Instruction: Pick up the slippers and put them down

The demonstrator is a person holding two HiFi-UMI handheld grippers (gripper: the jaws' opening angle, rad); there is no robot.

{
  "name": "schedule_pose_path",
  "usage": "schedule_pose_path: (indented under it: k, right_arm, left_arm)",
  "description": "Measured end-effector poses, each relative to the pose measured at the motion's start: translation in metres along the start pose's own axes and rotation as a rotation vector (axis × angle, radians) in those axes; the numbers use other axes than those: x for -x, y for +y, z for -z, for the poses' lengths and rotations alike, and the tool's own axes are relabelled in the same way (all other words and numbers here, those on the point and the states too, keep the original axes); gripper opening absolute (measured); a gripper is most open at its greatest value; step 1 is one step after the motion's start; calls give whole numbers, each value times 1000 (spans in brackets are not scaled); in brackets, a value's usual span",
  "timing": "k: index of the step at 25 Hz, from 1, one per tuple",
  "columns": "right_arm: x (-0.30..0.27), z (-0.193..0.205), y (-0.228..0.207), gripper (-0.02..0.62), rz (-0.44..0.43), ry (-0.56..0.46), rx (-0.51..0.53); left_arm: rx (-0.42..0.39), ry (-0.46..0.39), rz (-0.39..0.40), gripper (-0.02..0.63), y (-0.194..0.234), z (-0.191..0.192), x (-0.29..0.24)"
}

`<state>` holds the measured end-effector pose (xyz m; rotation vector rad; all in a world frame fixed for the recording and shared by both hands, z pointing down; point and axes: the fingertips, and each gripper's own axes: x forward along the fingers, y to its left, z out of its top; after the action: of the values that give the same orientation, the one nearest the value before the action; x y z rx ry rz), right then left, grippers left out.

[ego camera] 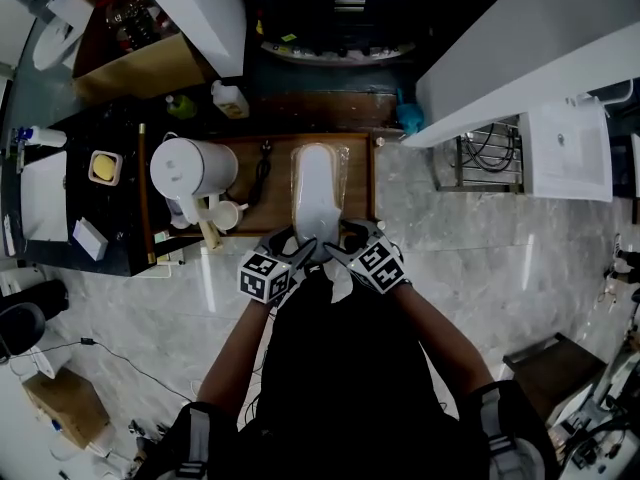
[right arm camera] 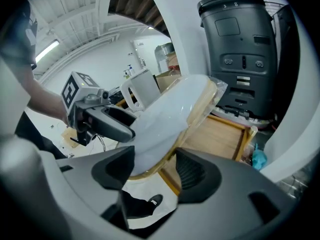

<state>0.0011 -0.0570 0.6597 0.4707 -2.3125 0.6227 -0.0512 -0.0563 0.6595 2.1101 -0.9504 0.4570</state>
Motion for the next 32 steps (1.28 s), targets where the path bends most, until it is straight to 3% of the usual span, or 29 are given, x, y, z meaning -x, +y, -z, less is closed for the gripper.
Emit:
schedule_pose_path:
  k: [23, 32]
  right_arm:
    - [-50, 38, -35, 262, 11, 116, -96]
    - [-62, 43, -53, 259, 19, 134, -151]
  left_arm:
    - [50, 169, 25, 236, 45, 36, -55]
    - [70, 198, 14, 236, 56, 37, -74]
